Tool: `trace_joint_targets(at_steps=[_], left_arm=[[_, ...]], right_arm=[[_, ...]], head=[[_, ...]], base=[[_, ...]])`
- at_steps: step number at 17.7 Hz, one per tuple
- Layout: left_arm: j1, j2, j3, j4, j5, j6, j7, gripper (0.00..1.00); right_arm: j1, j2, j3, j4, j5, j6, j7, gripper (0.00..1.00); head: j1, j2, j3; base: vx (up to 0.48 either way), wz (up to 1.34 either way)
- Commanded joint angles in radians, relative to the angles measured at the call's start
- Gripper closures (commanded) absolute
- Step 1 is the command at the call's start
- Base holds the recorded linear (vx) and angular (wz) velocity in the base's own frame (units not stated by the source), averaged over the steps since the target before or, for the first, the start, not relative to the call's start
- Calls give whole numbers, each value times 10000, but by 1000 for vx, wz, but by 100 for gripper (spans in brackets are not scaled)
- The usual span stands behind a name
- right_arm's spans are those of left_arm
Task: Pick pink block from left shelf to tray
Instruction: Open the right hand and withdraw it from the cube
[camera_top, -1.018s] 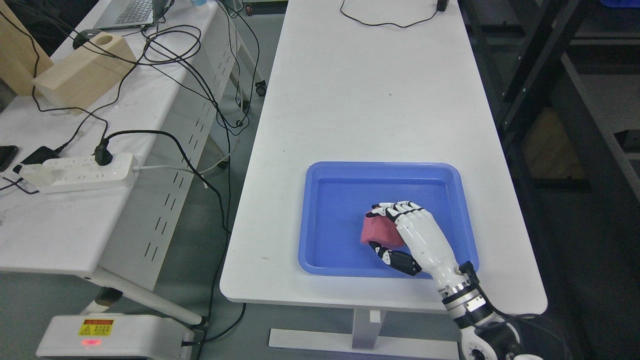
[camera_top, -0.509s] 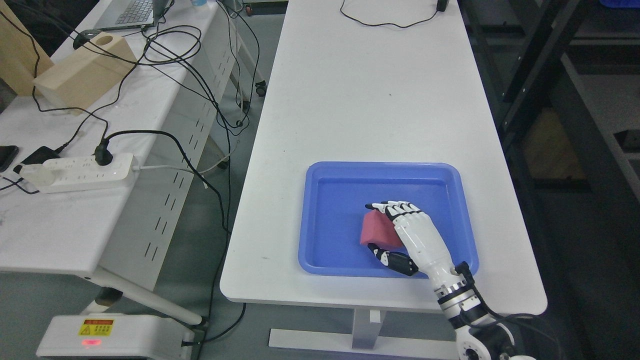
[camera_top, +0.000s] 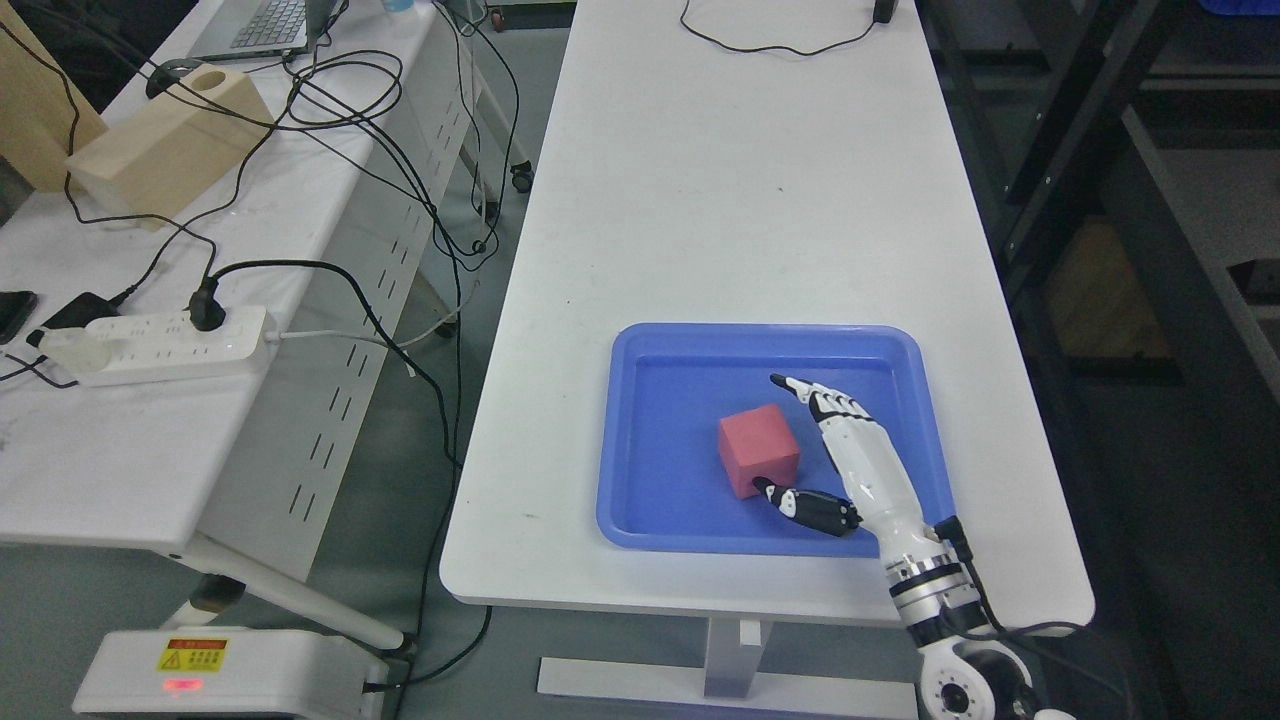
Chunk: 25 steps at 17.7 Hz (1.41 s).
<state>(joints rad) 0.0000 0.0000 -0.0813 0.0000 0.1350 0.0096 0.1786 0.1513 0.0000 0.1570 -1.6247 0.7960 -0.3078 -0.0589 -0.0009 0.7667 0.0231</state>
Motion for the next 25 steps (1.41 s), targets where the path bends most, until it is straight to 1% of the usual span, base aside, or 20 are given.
trace_joint_targets(at_steps=[1, 2, 4, 6, 8, 10, 12, 15, 17, 19, 23, 25], left_arm=[[-292, 175, 0, -175, 0, -4, 9, 0], [-292, 175, 0, -175, 0, -4, 9, 0], [-292, 175, 0, -175, 0, -4, 9, 0], [-292, 175, 0, -175, 0, -4, 9, 0], [-292, 175, 0, -175, 0, -4, 9, 0], [-292, 175, 0, -175, 0, -4, 9, 0], [-292, 175, 0, -175, 0, -4, 9, 0], [-292, 175, 0, -175, 0, -4, 9, 0], [-292, 175, 0, -175, 0, -4, 9, 0], [-292, 175, 0, -175, 0, -4, 9, 0], [-307, 175, 0, -175, 0, -4, 9, 0], [-292, 175, 0, -175, 0, -4, 9, 0]], right_arm=[[-41, -174, -1245, -14, -5101, 117, 173, 2], [-41, -174, -1400, -29, -5365, 117, 342, 1], [-41, -174, -1432, -29, -5444, 71, 695, 1], [-41, -174, -1447, -44, -5444, -35, 773, 1], [-41, -174, -1569, -44, -5809, -876, 712, 1], [-41, -174, -1768, -44, -6727, -1369, 666, 1], [-41, -174, -2120, -44, -7360, -1661, 650, 1], [-41, -174, -2184, -29, -7392, -1632, 650, 1], [-41, -174, -2153, -29, -7377, -1342, 696, 1], [-25, -174, -2138, -29, -7377, -531, 742, 1], [-56, -174, -2076, -14, -7026, 544, 895, 1], [-56, -174, -2046, 2, -6566, 929, 1658, 1]], head=[[0, 0, 0], [0, 0, 0], [0, 0, 0], [0, 1, 0], [0, 0, 0], [0, 1, 0], [0, 1, 0], [0, 0, 0], [0, 1, 0], [0, 1, 0], [0, 1, 0], [0, 1, 0]], base=[[0, 0], [0, 0], [0, 0], [0, 0], [-19, 0], [-45, 0], [-80, -1], [-105, -11], [-152, -38], [-164, -63], [-190, -111], [-175, -89]])
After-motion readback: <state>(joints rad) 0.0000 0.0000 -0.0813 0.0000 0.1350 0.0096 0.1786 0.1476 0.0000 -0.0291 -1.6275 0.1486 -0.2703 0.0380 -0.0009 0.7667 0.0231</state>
